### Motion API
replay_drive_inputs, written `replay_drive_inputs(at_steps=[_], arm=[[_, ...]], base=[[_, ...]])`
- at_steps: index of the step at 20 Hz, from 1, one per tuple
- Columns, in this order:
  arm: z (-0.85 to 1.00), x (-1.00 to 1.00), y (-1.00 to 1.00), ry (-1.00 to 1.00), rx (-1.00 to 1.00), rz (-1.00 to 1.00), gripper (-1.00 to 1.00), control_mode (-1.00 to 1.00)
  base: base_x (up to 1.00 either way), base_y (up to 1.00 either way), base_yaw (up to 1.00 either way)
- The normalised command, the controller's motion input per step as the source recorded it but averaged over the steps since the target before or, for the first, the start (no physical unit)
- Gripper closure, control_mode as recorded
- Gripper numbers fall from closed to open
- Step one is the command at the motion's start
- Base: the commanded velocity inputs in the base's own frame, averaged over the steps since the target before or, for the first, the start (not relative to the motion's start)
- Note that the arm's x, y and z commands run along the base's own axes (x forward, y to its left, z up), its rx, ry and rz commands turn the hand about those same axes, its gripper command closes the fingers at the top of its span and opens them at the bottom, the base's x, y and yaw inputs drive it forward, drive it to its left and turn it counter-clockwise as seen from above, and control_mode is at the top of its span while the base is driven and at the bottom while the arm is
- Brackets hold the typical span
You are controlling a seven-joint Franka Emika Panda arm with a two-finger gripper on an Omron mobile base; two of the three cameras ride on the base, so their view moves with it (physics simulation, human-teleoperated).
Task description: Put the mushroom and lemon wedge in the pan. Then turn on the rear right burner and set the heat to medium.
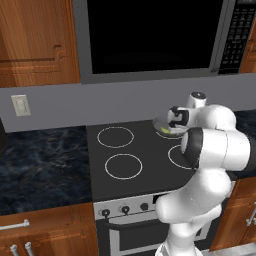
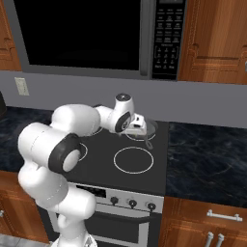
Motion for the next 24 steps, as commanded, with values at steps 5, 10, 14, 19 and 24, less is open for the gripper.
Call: replay_drive_inputs(at_steps=[5,10,14,19,24], arm=[[0.22,-0.57,-0.16,-0.01,0.0,0.0,-1.0,-1.0],[0.13,-0.6,-0.08,-0.04,0.0,0.0,-1.0,-1.0],[0.0,-0.67,-0.01,-0.03,0.0,0.04,-1.0,-1.0],[-0.03,-0.49,-0.03,-0.01,0.0,0.05,-1.0,-1.0],[-0.12,-0.45,-0.08,-0.09,0.0,0.05,-1.0,-1.0]], base=[[0.0,0.0,0.0],[0.0,0.0,0.0],[0.0,0.0,0.0],[0.0,0.0,0.0],[0.0,0.0,0.0]])
